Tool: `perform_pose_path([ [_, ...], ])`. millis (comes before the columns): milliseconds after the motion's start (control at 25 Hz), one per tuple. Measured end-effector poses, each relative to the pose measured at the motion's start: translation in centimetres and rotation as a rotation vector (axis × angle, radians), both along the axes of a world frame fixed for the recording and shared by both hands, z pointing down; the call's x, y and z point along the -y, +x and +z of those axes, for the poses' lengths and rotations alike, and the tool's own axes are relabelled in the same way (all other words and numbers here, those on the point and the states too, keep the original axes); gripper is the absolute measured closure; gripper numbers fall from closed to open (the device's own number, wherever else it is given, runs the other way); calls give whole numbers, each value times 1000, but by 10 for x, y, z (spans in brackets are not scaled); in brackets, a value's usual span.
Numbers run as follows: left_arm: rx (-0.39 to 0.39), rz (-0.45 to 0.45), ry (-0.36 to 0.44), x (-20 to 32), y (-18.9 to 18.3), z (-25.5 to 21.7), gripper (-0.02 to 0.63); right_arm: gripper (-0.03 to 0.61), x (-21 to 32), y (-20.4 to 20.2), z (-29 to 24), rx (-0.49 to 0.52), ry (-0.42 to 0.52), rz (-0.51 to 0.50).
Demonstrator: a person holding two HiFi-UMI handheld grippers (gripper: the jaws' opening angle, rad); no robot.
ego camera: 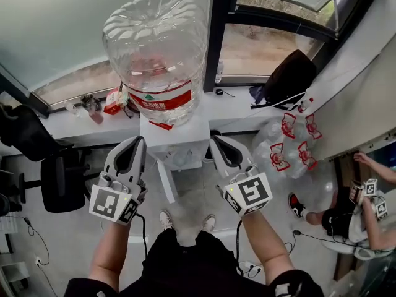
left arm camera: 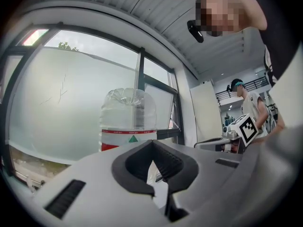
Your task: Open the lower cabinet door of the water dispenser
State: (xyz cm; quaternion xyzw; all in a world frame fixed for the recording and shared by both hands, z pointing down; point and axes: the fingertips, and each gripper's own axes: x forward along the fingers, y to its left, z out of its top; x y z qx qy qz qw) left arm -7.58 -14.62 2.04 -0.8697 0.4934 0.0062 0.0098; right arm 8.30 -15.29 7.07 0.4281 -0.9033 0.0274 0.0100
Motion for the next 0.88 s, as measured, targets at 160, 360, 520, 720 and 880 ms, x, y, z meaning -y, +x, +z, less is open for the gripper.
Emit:
perform_pose_path([
  [160, -10, -8, 33, -6, -2, -24, 606, 574, -1, 8, -21, 13, 27, -4],
  [360, -12, -41, 66, -18, -7, -41, 606, 574, -2, 19, -38, 4, 52, -11],
  [520, -31, -72, 76, -30, -17, -50, 606, 574, -9, 28, -44, 28, 34, -8],
  [720, -40, -106, 98, -43, -29, -62, 606, 574, -21, 34, -52, 46, 33, 1],
  [880, -26, -107, 119, -53, -30, -64, 606, 574, -24, 47, -60, 55, 55, 41],
])
